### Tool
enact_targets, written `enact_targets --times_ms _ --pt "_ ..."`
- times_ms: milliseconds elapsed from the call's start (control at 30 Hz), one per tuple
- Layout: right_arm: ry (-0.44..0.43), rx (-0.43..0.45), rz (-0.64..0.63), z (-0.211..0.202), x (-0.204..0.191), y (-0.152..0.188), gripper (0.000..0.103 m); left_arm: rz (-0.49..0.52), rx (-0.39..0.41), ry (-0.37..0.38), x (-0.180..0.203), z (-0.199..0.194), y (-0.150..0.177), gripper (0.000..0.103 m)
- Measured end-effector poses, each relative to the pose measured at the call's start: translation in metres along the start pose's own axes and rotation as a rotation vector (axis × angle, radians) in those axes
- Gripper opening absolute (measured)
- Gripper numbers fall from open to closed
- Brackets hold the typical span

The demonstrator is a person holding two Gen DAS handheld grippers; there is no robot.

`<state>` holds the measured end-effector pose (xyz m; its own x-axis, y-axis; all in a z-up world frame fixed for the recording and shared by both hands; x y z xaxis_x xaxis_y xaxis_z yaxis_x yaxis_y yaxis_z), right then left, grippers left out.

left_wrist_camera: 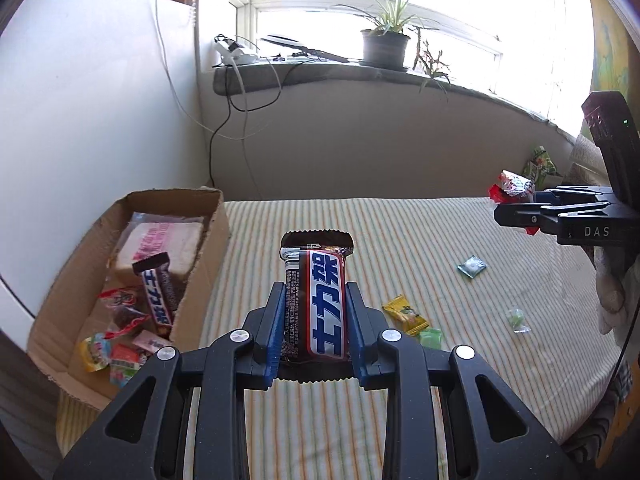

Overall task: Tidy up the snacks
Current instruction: 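Carry the chocolate bar and red-wrapped pastry into the box and release both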

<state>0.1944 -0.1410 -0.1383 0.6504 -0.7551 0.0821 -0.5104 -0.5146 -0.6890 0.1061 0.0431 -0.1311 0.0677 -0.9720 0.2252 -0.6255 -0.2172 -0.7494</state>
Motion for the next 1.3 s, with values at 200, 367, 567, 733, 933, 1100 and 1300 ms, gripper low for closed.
enact_targets --times_ms 200,367,567,733,933,1100,1300 --pt "-0.061 0.036 -0.086 0.012 -0.055 -0.046 0.054 -0.034 0.049 -0.105 -0.051 -0.017 -0.013 0.026" --pt "-0.114 0.049 -0.151 0.030 -0.101 -0.076 0.054 -0.074 0.074 -0.172 -0.096 -0.027 -0.017 0.026" --pt "-0.185 0.063 -0.200 0.056 -0.151 -0.112 0.054 -0.112 0.088 -0.239 -0.144 -0.032 -0.020 0.026" --pt "-0.232 0.051 -0.229 0.082 -0.188 -0.135 0.055 -0.130 0.098 -0.270 -0.169 -0.029 -0.024 0.026" --pt "-0.279 0.024 -0.271 0.112 -0.229 -0.150 0.056 -0.158 0.101 -0.283 -0.187 -0.026 -0.025 0.027" --pt "-0.293 0.017 -0.293 0.127 -0.248 -0.156 0.056 -0.166 0.099 -0.280 -0.192 -0.022 -0.027 0.027" --pt "-0.298 0.008 -0.305 0.136 -0.255 -0.161 0.057 -0.176 0.104 -0.276 -0.194 -0.022 -0.028 0.027"
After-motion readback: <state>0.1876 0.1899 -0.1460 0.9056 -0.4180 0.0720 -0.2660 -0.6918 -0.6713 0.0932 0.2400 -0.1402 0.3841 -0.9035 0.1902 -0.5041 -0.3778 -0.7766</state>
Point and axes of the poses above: each gripper's, at about its wrist camera, not at the fingertips, and z roughly the way its jaws point, x to its right, y to its underside, the point moved 10 cm from there along z, roughly the way its jaws point, and after that the axes turned 14 degrees about -z, right-handed, at the moved point
